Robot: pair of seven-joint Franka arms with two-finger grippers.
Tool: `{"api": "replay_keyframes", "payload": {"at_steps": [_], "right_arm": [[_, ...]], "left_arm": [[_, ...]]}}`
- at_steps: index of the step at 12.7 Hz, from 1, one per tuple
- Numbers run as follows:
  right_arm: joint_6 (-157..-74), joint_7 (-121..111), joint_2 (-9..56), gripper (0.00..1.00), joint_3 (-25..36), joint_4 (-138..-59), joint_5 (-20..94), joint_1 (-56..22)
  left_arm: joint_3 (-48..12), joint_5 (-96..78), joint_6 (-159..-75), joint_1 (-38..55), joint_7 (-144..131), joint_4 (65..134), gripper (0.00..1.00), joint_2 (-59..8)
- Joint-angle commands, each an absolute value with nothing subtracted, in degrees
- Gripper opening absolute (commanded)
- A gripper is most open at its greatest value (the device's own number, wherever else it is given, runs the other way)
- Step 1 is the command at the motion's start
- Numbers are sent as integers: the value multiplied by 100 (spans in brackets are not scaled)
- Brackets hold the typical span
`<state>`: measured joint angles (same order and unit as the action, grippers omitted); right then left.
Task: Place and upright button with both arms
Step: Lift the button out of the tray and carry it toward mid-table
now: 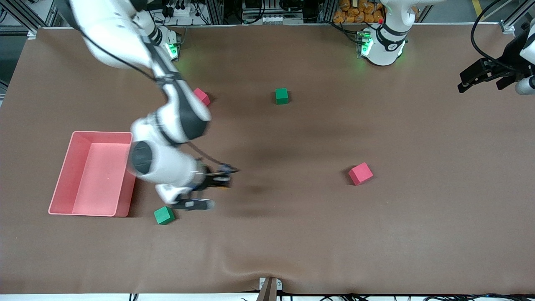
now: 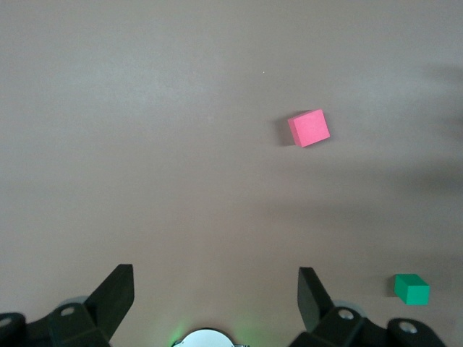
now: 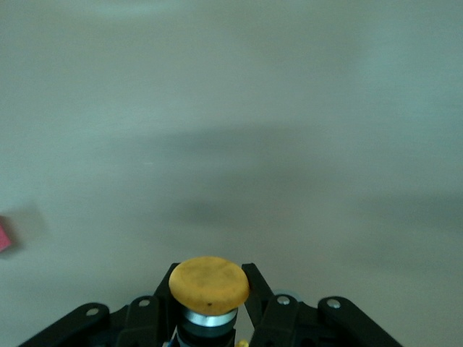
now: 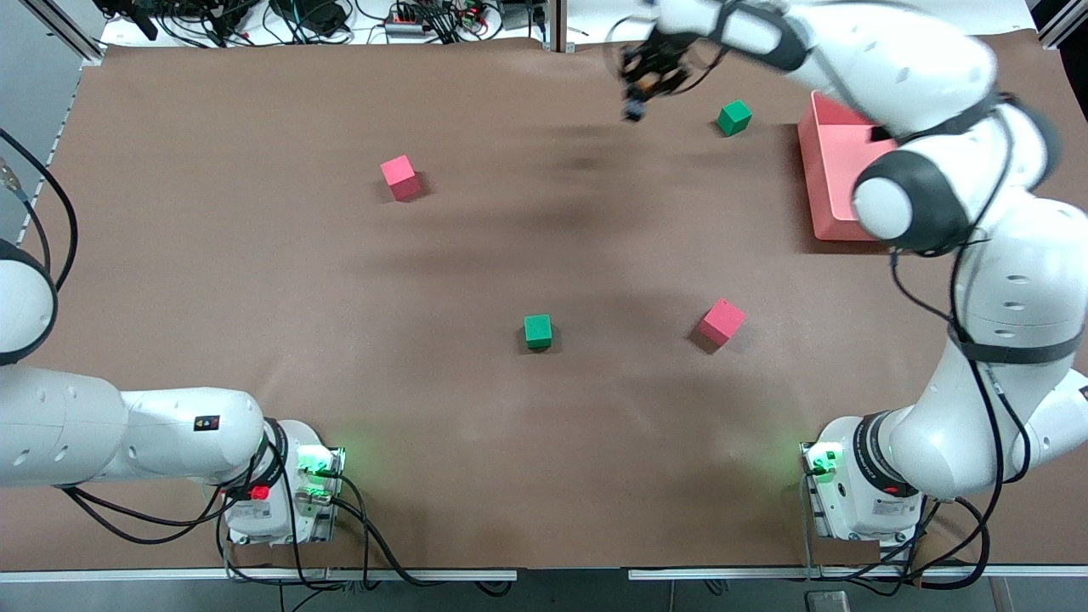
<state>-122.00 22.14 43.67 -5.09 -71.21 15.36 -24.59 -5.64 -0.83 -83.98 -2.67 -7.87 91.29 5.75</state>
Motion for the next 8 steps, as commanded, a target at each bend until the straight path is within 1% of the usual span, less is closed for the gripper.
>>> {"api": "replay_keyframes", "payload": {"at_steps": [1, 4, 6, 7, 8], "right_arm": [[-13006, 2530, 5175, 0, -449, -6681, 1529, -3179], [-13069, 3046, 5834, 0, -404, -6189, 952, -3769], [-13017, 3409, 5950, 0, -431, -6152, 520, -3954], [-13017, 3462, 6029, 0, -422, -6152, 492, -4007], [-13025, 3489, 6099, 0, -404, -6152, 475, -4112]], "left_arm": [[-598, 26, -8323, -290, -738, 9097, 100, 606], [-598, 26, -8323, -273, -747, 9105, 100, 580], [-615, -9, -8323, -229, -747, 9114, 100, 545], [-633, -9, -8323, -159, -756, 9114, 100, 467], [-772, -17, -8332, -97, -834, 9106, 100, 396]]}}
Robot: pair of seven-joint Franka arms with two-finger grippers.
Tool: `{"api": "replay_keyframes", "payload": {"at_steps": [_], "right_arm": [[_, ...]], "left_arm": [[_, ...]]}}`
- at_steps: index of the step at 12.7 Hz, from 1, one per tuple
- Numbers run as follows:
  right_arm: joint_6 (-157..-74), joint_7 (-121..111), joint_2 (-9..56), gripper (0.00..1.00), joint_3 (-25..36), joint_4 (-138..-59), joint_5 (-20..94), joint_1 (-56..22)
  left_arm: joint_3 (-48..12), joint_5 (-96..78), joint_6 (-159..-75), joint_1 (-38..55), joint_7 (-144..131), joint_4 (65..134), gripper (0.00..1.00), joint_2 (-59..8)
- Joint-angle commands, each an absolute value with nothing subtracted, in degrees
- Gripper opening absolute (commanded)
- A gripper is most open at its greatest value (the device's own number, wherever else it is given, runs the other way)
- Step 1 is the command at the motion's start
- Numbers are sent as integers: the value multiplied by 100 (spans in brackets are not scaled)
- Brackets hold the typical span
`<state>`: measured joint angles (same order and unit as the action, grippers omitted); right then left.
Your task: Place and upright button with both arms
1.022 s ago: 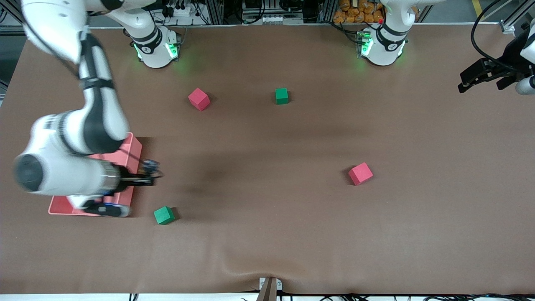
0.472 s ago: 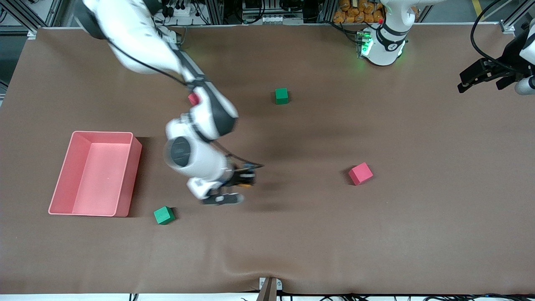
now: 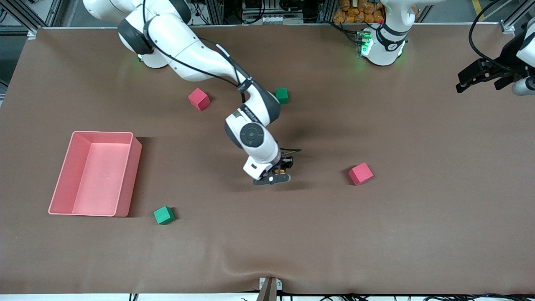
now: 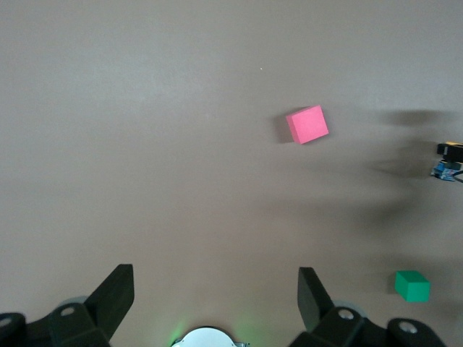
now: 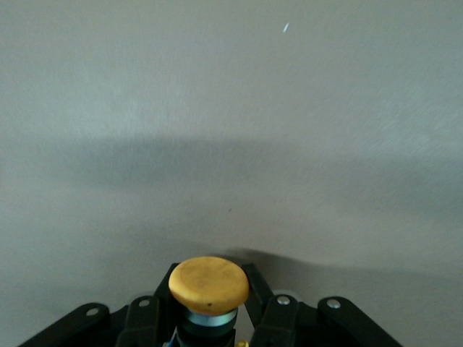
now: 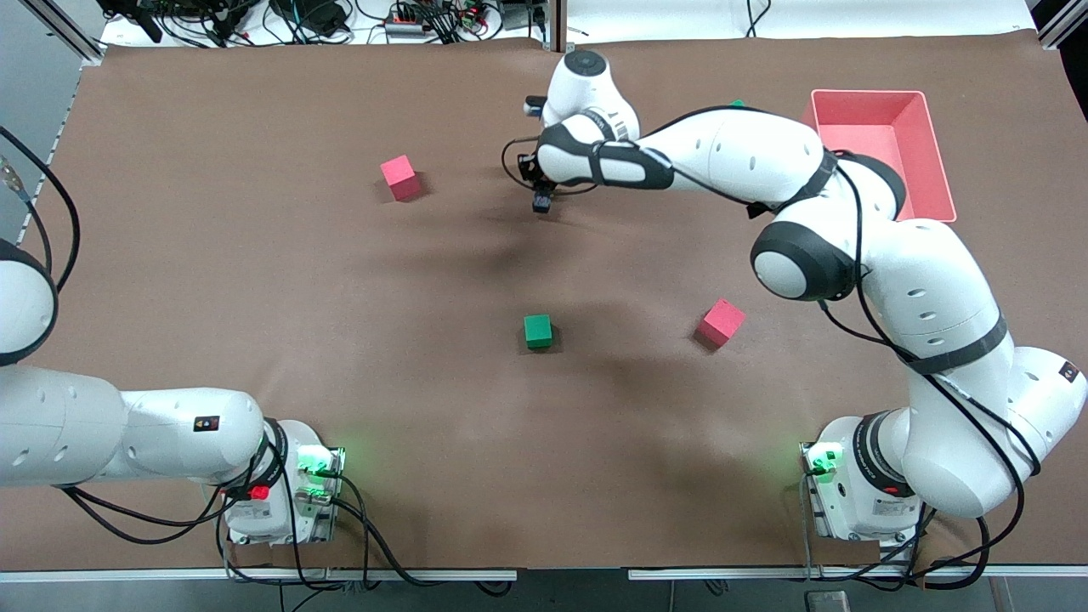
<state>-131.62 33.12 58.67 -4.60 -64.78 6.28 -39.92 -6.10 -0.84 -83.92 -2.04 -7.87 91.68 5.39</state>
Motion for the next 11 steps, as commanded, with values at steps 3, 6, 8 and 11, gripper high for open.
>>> {"api": "replay_keyframes", "payload": {"at_steps": [3, 6, 8, 11], "right_arm": [[-12999, 3542, 6108, 27, -431, -6152, 88, -4105], [-12982, 3533, 6030, 100, -466, -6135, 79, -3956], [-12755, 3524, 5819, 100, -571, -6004, 123, -3728], [-12000, 3533, 5329, 100, -834, -5739, 158, -3149]], "left_arm": [[-1150, -17, -8472, -70, -922, 9035, 100, 63], [-1581, 9, -8613, -62, -1230, 9044, 100, -359], [-1810, 18, -8718, -62, -1283, 9044, 100, -649], [-1881, -61, -8745, 52, -1292, 9035, 100, -1036]]}}
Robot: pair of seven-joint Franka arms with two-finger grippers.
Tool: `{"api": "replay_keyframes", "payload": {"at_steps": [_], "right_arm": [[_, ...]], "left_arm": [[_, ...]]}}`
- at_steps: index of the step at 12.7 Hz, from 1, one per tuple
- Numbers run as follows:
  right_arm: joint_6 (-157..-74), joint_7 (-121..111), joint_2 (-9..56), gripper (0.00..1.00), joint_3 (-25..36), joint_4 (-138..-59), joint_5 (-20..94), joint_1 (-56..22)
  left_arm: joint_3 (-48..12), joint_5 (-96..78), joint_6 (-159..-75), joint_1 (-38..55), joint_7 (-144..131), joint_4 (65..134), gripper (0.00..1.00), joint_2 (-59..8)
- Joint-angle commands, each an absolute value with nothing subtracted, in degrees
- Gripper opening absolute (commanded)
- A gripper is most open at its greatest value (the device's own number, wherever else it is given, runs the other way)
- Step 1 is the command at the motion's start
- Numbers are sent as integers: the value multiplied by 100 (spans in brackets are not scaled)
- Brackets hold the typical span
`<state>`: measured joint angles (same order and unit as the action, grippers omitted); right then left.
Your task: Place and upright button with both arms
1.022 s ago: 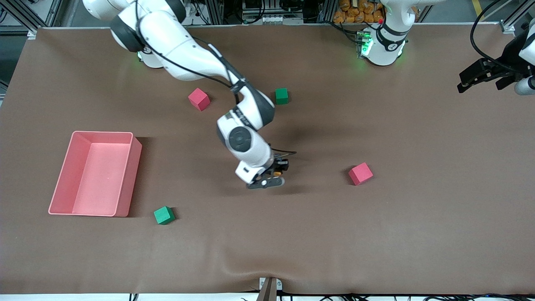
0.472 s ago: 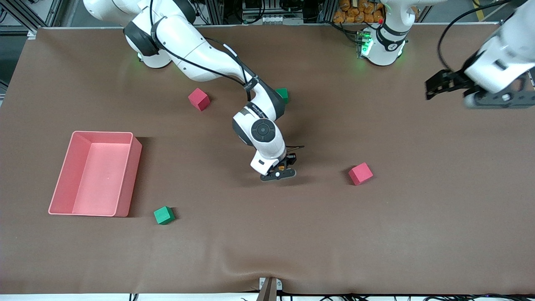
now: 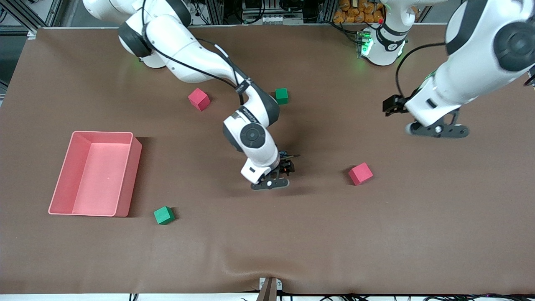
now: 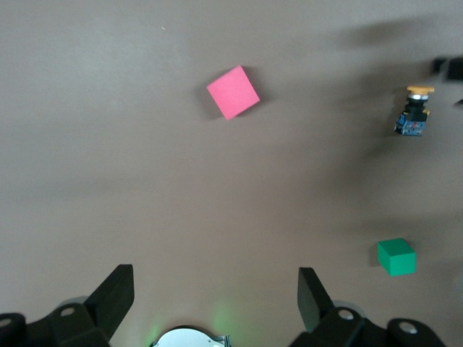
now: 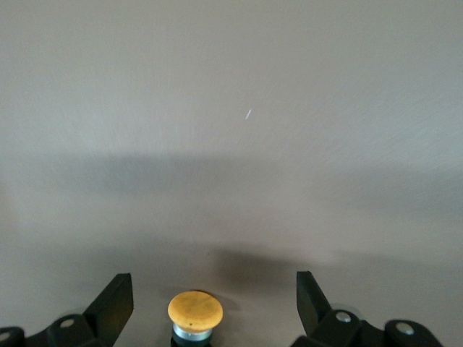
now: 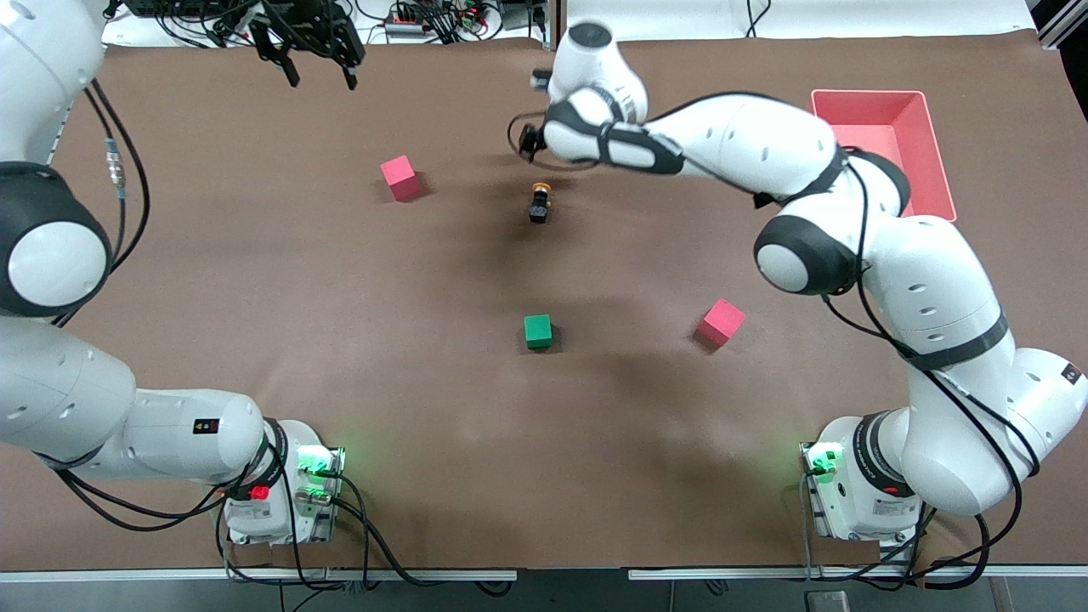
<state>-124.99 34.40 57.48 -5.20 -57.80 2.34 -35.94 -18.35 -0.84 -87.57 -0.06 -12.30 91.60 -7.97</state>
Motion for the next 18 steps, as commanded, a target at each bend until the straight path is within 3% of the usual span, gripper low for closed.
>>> {"api": "replay_keyframes", "payload": {"at_steps": [1, 6, 10, 15, 18], "right_arm": [[-11762, 3525, 5143, 100, -905, -5739, 158, -2851], [-10576, 2937, 4476, 100, -1134, -5739, 105, -1462], [-8977, 2357, 3483, 100, -1441, -5739, 106, -117], [-7912, 2373, 2103, 100, -1231, -5905, -105, 412], [-8059, 2303, 1269, 100, -373, -6789, -44, 168]], "left_arm": [[-1890, -62, -8745, 140, -1292, 9026, 100, -1194], [-1890, -132, -8754, 535, -1599, 8684, 100, -1959], [-1890, -141, -8885, 913, -1960, 8271, 100, -2539], [-1890, -141, -9509, 1256, -2030, 8043, 100, -3250], [-1881, -167, -9649, 1616, -2397, 7779, 100, -3734]]}}
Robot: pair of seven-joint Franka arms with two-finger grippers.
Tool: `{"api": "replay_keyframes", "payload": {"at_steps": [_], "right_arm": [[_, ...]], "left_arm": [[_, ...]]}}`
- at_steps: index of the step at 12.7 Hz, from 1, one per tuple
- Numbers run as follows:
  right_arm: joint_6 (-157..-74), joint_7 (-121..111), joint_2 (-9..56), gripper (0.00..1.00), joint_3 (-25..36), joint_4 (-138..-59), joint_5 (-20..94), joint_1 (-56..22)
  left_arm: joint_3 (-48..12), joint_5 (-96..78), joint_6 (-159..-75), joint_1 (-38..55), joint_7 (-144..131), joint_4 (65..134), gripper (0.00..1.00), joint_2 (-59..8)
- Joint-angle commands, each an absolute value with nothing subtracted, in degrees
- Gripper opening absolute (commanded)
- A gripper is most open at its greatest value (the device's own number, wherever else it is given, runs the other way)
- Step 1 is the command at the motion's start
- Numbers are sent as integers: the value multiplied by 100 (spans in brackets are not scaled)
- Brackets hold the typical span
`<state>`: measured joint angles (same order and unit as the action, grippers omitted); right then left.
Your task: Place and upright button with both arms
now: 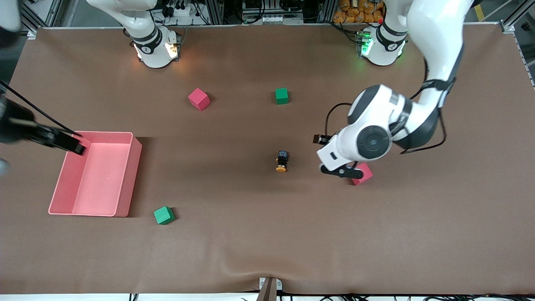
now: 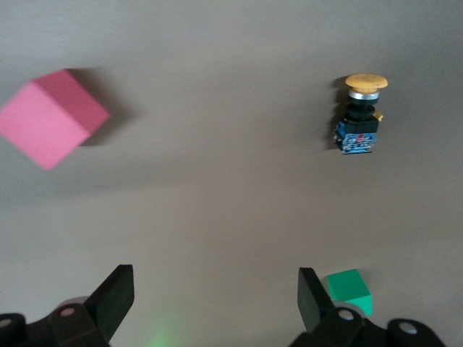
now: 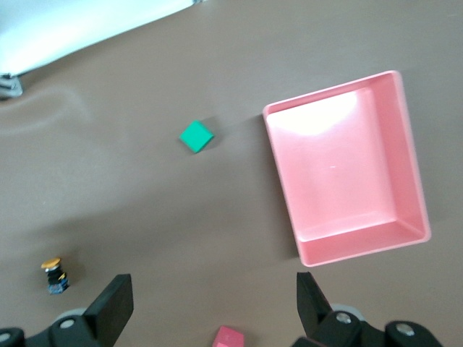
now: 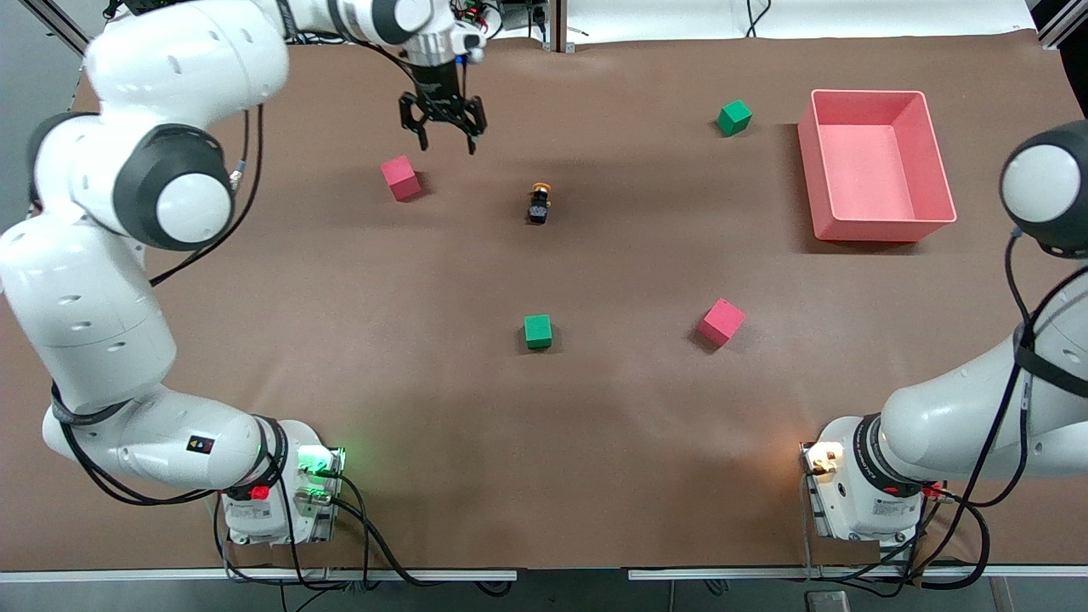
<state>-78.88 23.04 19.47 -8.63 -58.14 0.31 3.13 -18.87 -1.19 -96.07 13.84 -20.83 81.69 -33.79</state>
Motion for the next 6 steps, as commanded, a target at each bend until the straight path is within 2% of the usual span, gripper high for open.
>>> {"api": "replay_keyframes", "payload": {"at_steps": [1, 3, 5, 6], "right_arm": [[-8286, 2190, 726, 100, -21, -7507, -35, 45], [-9101, 2058, -478, 100, 289, -9220, -35, -62], [-9176, 1357, -747, 100, 544, -9571, -35, -88], [-9176, 1145, -721, 100, 606, -9545, -35, -88]], "left_arm": [[-1881, -176, -9929, 1765, -2591, 7752, 100, -3848], [-1881, -176, -10360, 1872, -2637, 7700, 100, -4103], [-1872, -228, -10669, 2108, -2828, 7394, 86, -4463], [-1811, -229, -10766, 2318, -3074, 7183, 84, -4674]]}}
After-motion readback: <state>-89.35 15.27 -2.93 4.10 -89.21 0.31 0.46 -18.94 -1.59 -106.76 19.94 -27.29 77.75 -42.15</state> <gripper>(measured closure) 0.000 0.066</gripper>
